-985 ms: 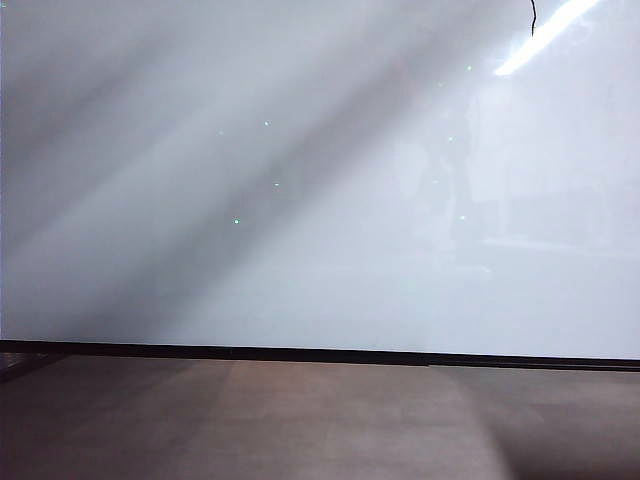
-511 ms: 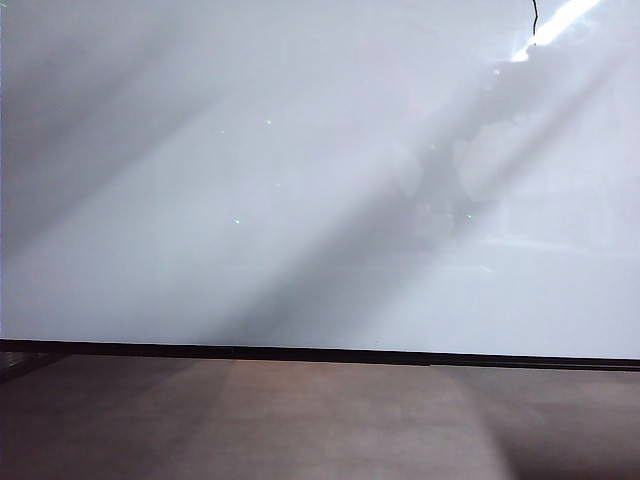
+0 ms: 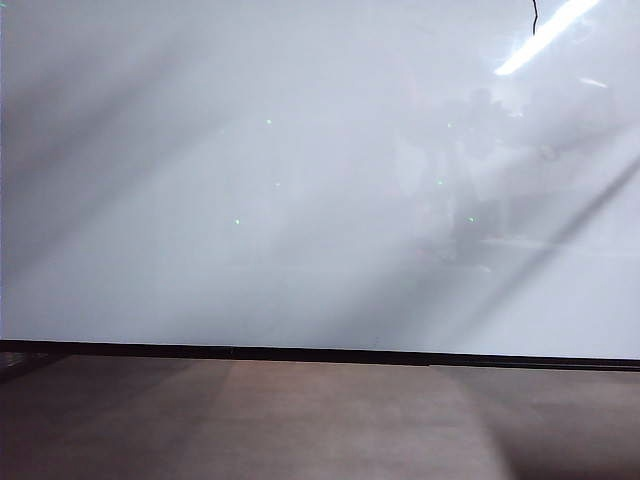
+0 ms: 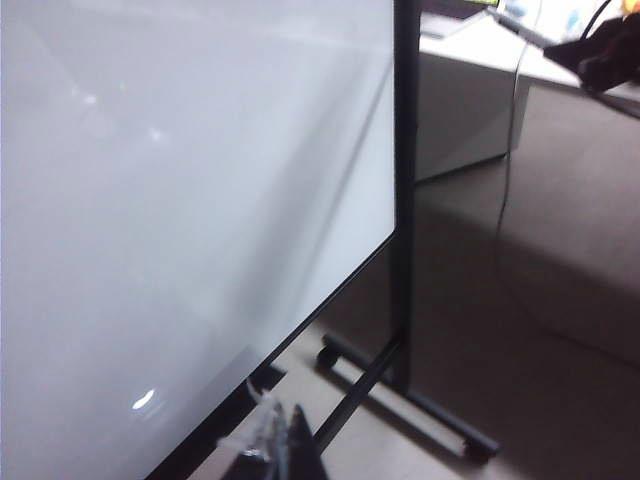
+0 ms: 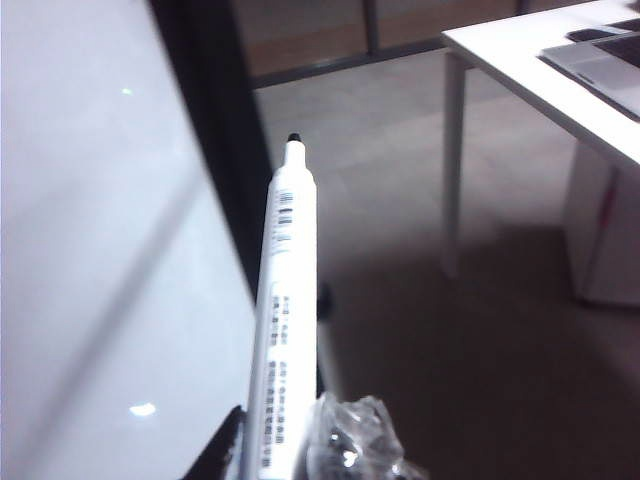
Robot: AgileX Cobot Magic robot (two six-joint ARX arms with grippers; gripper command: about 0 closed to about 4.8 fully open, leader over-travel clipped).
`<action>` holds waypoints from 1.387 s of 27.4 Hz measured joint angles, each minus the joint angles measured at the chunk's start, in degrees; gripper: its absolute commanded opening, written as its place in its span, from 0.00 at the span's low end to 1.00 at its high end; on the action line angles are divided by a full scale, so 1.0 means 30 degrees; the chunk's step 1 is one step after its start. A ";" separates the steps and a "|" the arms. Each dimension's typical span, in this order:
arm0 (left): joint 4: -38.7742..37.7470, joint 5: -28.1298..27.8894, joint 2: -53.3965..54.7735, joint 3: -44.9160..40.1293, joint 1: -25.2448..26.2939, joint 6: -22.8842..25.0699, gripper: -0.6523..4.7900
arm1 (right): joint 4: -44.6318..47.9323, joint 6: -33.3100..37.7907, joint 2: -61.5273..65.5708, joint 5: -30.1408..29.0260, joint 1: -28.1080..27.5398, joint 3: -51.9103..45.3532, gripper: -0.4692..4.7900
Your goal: Reach to the right to find the marker pen, pick it up, and write the number 1 on the whiteboard.
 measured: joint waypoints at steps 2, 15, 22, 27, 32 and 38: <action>-0.0095 -0.0823 -0.0415 -0.0058 0.0000 -0.0226 0.11 | 0.0525 -0.0007 -0.0714 -0.0211 0.0233 0.0044 0.09; -0.3439 -0.6244 -0.9530 -0.1537 0.0058 -0.2441 0.11 | -0.2069 -0.0729 -0.7118 -0.1887 0.5173 0.0168 0.09; -0.3257 -0.8349 -1.6589 -0.7140 0.0066 -0.4510 0.11 | -0.4619 -0.1566 -0.8888 -0.1836 0.7934 -0.0350 0.09; -0.0481 -0.5880 -1.9802 -1.1963 0.0058 -0.4765 0.11 | -0.4575 -0.1603 -1.1242 -0.2514 0.9078 -0.2543 0.09; 0.1297 -0.2433 -2.0225 -1.5533 0.0058 -0.4772 0.11 | -0.4823 -0.1596 -1.3639 -0.3249 1.0149 -0.5333 0.09; 0.3949 -0.1982 -2.0072 -1.9890 0.0015 -0.5617 0.11 | -0.4386 -0.1581 -1.5569 -0.2667 1.1526 -0.8029 0.09</action>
